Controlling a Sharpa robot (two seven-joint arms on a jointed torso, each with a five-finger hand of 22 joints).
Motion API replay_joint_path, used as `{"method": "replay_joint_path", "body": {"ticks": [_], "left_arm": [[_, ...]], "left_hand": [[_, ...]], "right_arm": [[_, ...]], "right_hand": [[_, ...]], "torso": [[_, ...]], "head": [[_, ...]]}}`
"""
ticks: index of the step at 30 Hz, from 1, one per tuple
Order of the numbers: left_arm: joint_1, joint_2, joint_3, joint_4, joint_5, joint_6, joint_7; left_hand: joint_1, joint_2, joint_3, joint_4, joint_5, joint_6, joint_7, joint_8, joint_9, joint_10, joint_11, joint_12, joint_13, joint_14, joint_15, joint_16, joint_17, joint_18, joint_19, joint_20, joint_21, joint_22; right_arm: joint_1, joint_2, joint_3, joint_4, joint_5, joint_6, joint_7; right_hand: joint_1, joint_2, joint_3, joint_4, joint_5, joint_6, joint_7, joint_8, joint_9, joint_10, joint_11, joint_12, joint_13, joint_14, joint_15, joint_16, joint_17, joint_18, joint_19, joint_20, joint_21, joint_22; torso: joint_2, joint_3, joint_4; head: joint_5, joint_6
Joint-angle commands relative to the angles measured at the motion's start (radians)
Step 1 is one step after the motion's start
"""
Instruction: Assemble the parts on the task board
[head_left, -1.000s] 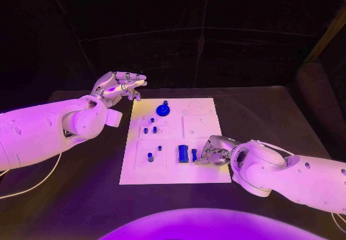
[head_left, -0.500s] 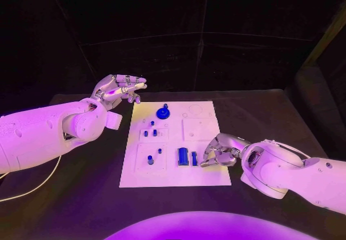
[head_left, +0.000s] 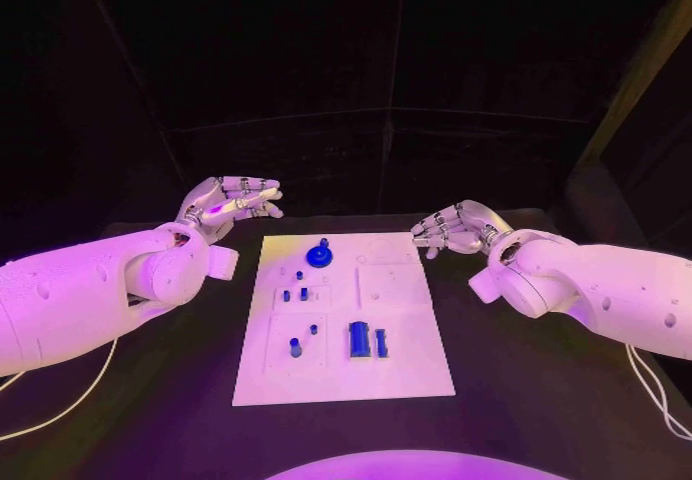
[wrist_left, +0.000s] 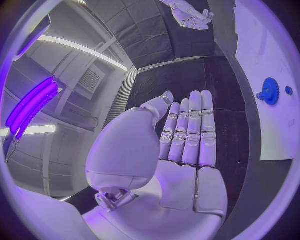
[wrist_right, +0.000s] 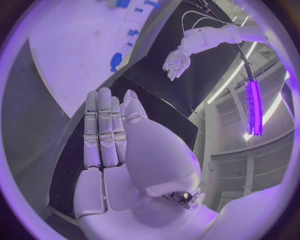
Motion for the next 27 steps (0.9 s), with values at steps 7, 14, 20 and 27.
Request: {"method": "replay_joint_path", "body": {"ticks": [7, 14, 20, 27], "left_arm": [[-0.018, 0.103, 0.001, -0.142, 0.094, -0.083, 0.04], [-0.026, 0.131, 0.002, -0.173, 0.067, -0.062, 0.015], [-0.045, 0.12, 0.021, -0.128, 0.053, -0.117, 0.016], [-0.106, 0.088, 0.083, 0.015, 0.01, -0.287, 0.019]], "left_hand": [[0.004, 0.0, -0.042, 0.016, 0.002, -0.041, -0.013, -0.054, -0.003, -0.087, 0.054, -0.067, -0.002, -0.052, 0.071, -0.264, -0.125, 0.014, -0.189, 0.094, -0.195, -0.195], [-0.415, 0.091, -0.168, -0.02, -0.054, -0.352, -0.066, -0.117, -0.067, -0.437, 0.003, -0.128, -0.063, -0.337, 0.025, -0.364, -0.243, -0.05, -0.468, 0.01, -0.257, -0.34], [-0.61, 0.091, -0.212, -0.02, -0.054, -0.491, -0.089, -0.117, -0.067, -0.576, -0.026, -0.128, -0.063, -0.467, 0.0, -0.389, -0.243, -0.067, -0.556, -0.031, -0.257, -0.378], [-0.796, 0.091, -0.253, -0.02, -0.054, -0.625, -0.181, -0.117, -0.067, -0.71, -0.053, -0.128, -0.063, -0.592, -0.025, -0.477, -0.243, -0.082, -0.641, -0.071, -0.257, -0.414]], "right_arm": [[0.01, 0.159, 0.0, -0.268, 0.233, 0.089, 0.327], [0.008, 0.199, 0.0, -0.315, 0.193, 0.059, 0.266], [-0.008, 0.184, 0.013, -0.26, 0.233, 0.013, 0.277], [-0.058, 0.136, 0.052, -0.09, 0.361, -0.131, 0.314]], "right_hand": [[-0.013, 0.011, -0.044, -0.001, 0.001, -0.028, 0.03, -0.002, -0.142, -0.015, 0.045, -0.068, -0.297, -0.042, 0.074, -0.299, -0.25, 0.011, -0.051, 0.101, -0.258, -0.165], [-0.532, -0.019, 0.036, -0.104, -0.045, -0.329, -0.03, -0.064, -0.233, -0.367, 0.006, -0.131, -0.426, -0.356, 0.039, -0.416, -0.349, -0.048, -0.281, 0.036, -0.416, -0.264], [-0.75, -0.104, 0.069, -0.104, -0.064, -0.458, -0.056, -0.064, -0.252, -0.515, -0.015, -0.131, -0.426, -0.502, 0.022, -0.416, -0.434, -0.058, -0.391, 0.002, -0.455, -0.287], [-0.975, -0.104, 0.105, -0.104, -0.151, -0.594, -0.085, -0.064, -0.327, -0.669, -0.101, -0.131, -0.426, -0.654, -0.052, -0.416, -0.434, -0.077, -0.506, -0.033, -0.495, -0.376]], "torso": [[-0.021, 0.002, 0.0107], [-0.019, 0.0032, 0.0105], [-0.027, 0.0117, 0.0185], [-0.038, 0.0227, 0.0288]], "head": [[-0.016, 0.063], [-0.016, 0.07], [0.007, 0.097], [0.037, 0.133]]}}
